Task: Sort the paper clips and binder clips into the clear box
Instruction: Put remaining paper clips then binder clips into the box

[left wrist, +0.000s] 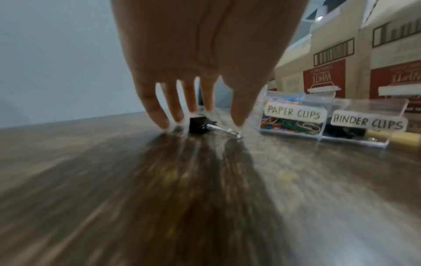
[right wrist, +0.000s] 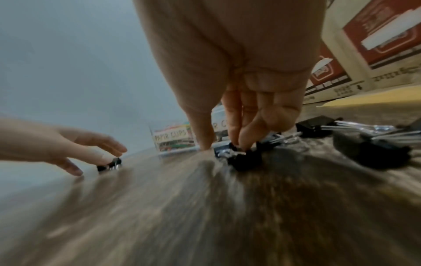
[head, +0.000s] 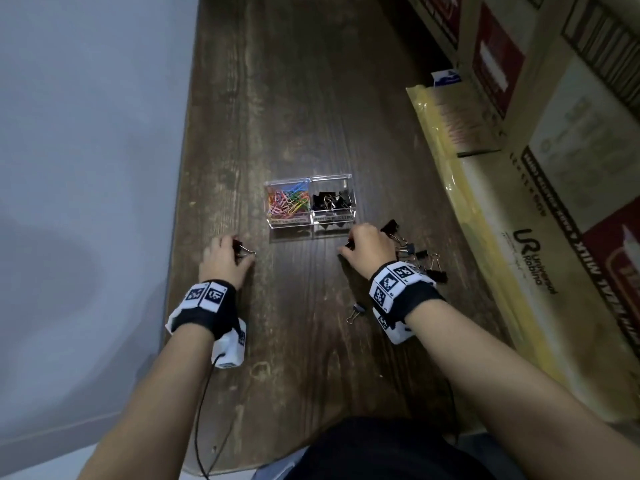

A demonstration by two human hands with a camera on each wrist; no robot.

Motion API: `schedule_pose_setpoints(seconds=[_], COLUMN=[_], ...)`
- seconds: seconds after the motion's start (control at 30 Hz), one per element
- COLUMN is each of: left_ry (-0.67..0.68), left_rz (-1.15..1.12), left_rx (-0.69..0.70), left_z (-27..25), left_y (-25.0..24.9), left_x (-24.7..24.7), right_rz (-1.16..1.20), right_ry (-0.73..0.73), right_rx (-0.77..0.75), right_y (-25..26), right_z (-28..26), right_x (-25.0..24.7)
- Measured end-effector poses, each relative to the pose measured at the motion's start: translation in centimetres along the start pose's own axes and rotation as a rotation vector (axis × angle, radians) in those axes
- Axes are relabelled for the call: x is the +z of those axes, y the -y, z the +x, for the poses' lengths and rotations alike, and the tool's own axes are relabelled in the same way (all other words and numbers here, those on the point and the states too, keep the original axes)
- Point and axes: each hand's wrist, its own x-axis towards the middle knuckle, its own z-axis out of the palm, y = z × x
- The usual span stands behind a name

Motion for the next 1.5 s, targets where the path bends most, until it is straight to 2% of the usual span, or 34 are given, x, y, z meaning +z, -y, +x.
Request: schedule_pose_setpoints(seconds=[0.03,0.17,0.27,0.37,0.47,0.53,0.6,0.73,0.87,0.97,1.07,1.13,1.2,1.27,1.37,1.4,1.5], left_ry=[0.036,0.043,0.134,0.183,0.248,0.320,0.392,0.500,0.458,0.413,0.412,0.425,0.433,0.339,0.140,0.110,0.167], left_rz=[0.017,0.039,0.061,0.104,-0.095,-0.286,-0.332,-0.035,0.140,0.115,0.096,-0.046,-0.321,-0.451,-0.251,-0.176,0.028], left_rx=[0.034,0.110,0.146,0.199,0.234,0.210,0.219,0.366,0.493,0.575,0.640,0.597,0.450,0.381,0.436,0.440,0.417], left_z=[-0.1,-0.5,-1.0,-1.8,-2.9,-4.0,-5.3,-7.6,-8.9,-9.4,-9.3,-8.2,-6.1,-3.3,0.7,1.9,4.1], left_y=[0.4,-0.1,-1.1,-2.6,-5.2,-7.3,-9.2,-11.7,-11.8,-11.6,-11.3,-11.3,-12.3,-13.9,-16.8,-17.6,-18.5], left_x=[0.1,-0.4,-0.4,0.4,1.2,1.8,2.6,4.2,5.9,6.2,6.2,5.4,3.6,1.3,-1.9,-2.5,-2.1], right_rz=[-0.038,-0.056,0.246,0.593,0.724,0.630,0.414,0.041,-0.057,-0.086,-0.021,0.093,0.216,0.273,0.282,0.278,0.260], right_ry=[-0.004,0.000,-0.061,-0.212,-0.227,-0.086,0.068,0.079,0.019,-0.018,-0.026,-0.002,0.022,0.027,0.026,0.020,-0.011], right_rx=[-0.013,-0.038,0.104,0.267,0.380,0.401,0.344,0.174,0.139,0.103,0.130,0.181,0.227,0.215,0.174,0.171,0.165], right_y=[0.2,0.2,-0.8,-2.5,-3.8,-4.3,-4.3,-4.0,-4.2,-4.2,-4.5,-4.8,-5.3,-5.6,-5.3,-5.1,-3.7], right_z=[0.0,-0.5,-1.3,-1.9,-1.8,-1.8,-2.3,-3.5,-4.5,-4.9,-5.3,-5.3,-5.1,-4.7,-3.6,-3.1,-1.3], right_x=[0.2,0.6,-0.7,-2.1,-2.4,-2.3,-2.2,-1.5,-0.5,-0.1,-0.4,-1.0,-1.7,-2.3,-3.0,-3.4,-5.1])
